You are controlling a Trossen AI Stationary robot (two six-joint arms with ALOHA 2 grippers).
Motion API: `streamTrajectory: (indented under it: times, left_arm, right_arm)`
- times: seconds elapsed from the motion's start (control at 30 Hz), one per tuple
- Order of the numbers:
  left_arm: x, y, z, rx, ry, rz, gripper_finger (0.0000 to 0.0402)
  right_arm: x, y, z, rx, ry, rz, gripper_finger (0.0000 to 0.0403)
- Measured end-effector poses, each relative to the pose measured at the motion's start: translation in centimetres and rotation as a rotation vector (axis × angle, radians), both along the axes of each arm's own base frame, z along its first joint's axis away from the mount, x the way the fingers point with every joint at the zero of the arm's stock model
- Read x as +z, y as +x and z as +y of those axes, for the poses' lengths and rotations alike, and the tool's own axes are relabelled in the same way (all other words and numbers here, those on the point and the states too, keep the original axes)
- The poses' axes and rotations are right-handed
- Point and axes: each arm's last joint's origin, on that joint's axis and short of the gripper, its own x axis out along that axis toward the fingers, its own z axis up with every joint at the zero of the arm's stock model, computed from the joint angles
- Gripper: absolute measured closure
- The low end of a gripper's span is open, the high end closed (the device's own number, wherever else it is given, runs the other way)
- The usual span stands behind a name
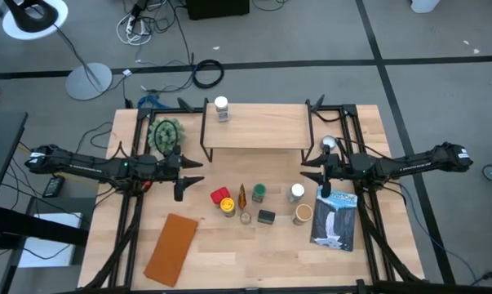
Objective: Shelf spices
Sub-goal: Put the green seasoning bottle on the shelf
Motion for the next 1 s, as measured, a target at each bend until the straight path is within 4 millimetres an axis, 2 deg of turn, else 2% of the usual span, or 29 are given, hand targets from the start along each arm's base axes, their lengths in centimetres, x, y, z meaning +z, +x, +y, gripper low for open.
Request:
streamTrajectory:
  times: [0.27, 0.5, 0.77, 1.0]
  left_arm:
    - [0.0, 0.0, 0.0, 0.001, 0.0, -0.001, 0.0163]
    - [0.0, 0.0, 0.0, 0.002, -0.001, -0.003, 0.0163]
    - [0.0, 0.0, 0.0, 0.003, -0.008, -0.004, 0.0163]
    - [0.0, 0.0, 0.0, 0.004, -0.008, -0.004, 0.0163]
  right_arm:
    - [5.5, 2.5, 0.1, -0.019, -0.099, 0.147, 0.0245]
    - [9.2, 7.4, 0.5, 0.042, -0.305, 0.409, 0.0245]
    - [11.0, 15.0, 1.0, 0.144, -0.51, 0.627, 0.0244]
    - [11.6, 20.0, 1.3, 0.21, -0.508, 0.913, 0.0237]
